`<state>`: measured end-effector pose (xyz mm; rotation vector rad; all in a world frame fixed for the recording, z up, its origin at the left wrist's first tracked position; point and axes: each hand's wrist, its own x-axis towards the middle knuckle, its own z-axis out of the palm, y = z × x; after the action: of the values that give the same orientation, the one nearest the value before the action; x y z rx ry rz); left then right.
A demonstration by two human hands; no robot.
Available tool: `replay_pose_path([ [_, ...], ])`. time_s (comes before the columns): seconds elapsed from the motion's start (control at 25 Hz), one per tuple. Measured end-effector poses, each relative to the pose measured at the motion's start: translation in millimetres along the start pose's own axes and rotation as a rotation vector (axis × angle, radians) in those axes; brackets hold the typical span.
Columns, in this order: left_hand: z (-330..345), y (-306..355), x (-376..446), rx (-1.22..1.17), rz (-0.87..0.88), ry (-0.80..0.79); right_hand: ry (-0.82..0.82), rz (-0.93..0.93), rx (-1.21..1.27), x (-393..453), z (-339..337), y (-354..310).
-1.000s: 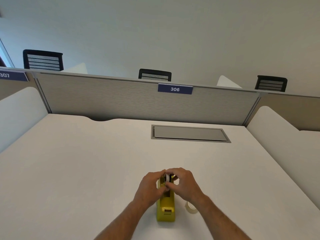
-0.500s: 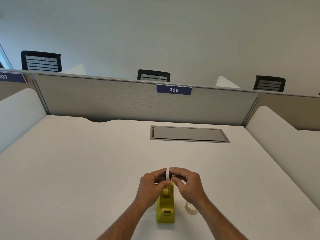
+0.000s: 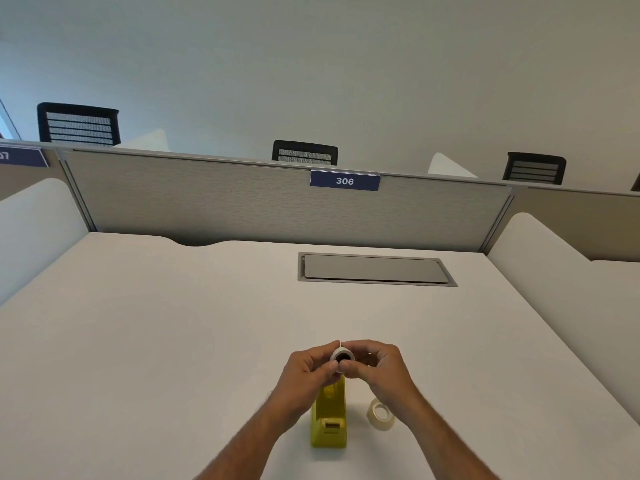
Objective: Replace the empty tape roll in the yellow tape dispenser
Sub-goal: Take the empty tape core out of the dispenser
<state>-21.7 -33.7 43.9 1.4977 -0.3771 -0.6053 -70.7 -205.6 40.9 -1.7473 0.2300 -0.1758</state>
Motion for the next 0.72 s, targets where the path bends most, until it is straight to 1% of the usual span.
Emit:
replay_pose_path([
  [0.12, 2.2, -2.3, -0.1, 0.005, 0.002, 0.011, 0.006, 0.000, 0.037, -1.6, 1.0, 0.9],
  [0.24, 2.1, -3.5, 0.5, -0.043, -0.001, 0.001, 0.031, -0.010, 0.027, -3.6, 3.4, 2.0],
  [0.44, 0.1, -5.3, 4.0, -0.110, -0.078, 0.034, 0.090, -0.026, 0.006, -4.9, 3.6, 1.4],
  [0.72, -1.1, -3.2, 6.9, -0.004, -0.020, 0.124, 0.111, 0.037, 0.130, -4.1, 7.3, -5.9],
])
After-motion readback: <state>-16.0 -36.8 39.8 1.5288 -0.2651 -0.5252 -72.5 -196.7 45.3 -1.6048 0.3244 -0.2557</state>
